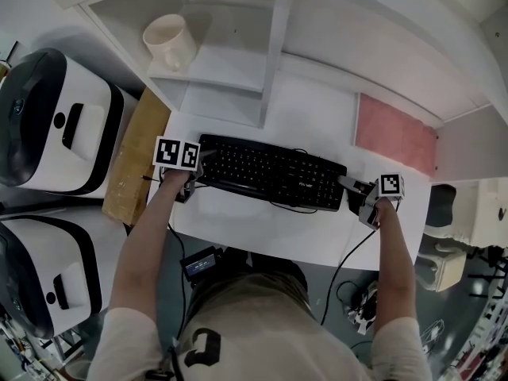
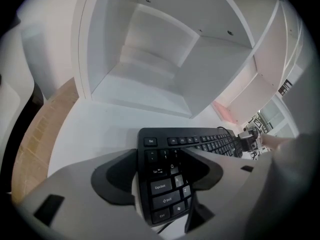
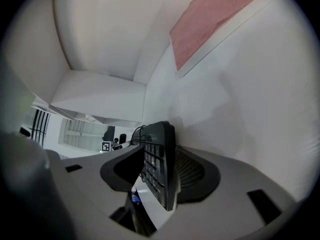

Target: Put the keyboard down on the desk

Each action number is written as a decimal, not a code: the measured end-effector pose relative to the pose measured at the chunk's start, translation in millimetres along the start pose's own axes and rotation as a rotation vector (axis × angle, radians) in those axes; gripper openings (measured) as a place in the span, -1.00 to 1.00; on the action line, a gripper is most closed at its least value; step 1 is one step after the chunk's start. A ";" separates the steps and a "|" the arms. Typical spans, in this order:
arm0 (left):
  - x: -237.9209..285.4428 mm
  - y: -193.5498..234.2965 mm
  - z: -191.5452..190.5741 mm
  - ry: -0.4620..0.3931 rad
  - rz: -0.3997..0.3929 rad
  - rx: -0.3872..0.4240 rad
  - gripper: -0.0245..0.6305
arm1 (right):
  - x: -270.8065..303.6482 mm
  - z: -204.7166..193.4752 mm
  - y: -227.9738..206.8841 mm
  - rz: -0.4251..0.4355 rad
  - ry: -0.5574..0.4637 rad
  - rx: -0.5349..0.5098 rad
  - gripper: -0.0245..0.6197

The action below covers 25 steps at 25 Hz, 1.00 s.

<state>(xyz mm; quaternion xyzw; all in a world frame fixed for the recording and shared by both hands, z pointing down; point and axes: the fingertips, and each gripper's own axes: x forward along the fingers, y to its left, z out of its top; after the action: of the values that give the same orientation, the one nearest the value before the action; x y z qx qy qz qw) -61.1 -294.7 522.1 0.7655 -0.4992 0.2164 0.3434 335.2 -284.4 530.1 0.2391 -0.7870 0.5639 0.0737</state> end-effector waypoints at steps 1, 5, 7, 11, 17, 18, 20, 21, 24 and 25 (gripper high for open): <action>0.6 -1.4 0.1 0.000 0.001 0.000 -0.04 | -8.0 2.9 -4.6 -0.026 -0.017 -0.007 -0.28; -3.0 1.4 -2.2 0.001 0.012 -0.002 -0.04 | -19.0 10.1 -12.3 -0.085 -0.066 -0.045 -0.28; -3.3 1.8 0.1 -0.001 0.017 0.001 -0.04 | -15.6 8.4 -8.3 -0.056 -0.058 -0.047 -0.28; -0.6 -3.7 4.6 -0.003 0.015 -0.001 -0.04 | -20.6 8.2 -8.5 -0.056 -0.083 -0.036 -0.33; -2.9 0.5 7.4 -0.017 0.069 0.031 0.01 | -17.9 10.6 -9.3 -0.072 -0.093 -0.082 -0.41; -3.7 1.7 7.7 -0.019 0.083 0.046 0.04 | -17.2 10.3 -10.2 -0.084 -0.093 -0.089 -0.43; -5.4 2.4 8.6 -0.022 0.116 0.083 0.08 | -16.8 10.0 -12.1 -0.105 -0.088 -0.111 -0.44; -6.3 2.3 8.8 -0.024 0.133 0.104 0.08 | -16.3 9.3 -11.9 -0.104 -0.087 -0.111 -0.44; -14.3 5.2 10.4 -0.041 0.178 0.148 0.16 | -14.1 8.1 -10.3 -0.073 -0.090 -0.096 -0.44; -19.6 6.2 11.9 -0.058 0.181 0.140 0.17 | -14.0 8.4 -9.9 -0.054 -0.096 -0.084 -0.43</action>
<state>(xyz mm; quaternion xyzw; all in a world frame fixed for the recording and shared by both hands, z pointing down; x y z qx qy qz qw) -74.9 -293.1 502.9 0.7456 -0.5596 0.2584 0.2533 353.3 -290.5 530.1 0.2836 -0.8058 0.5162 0.0612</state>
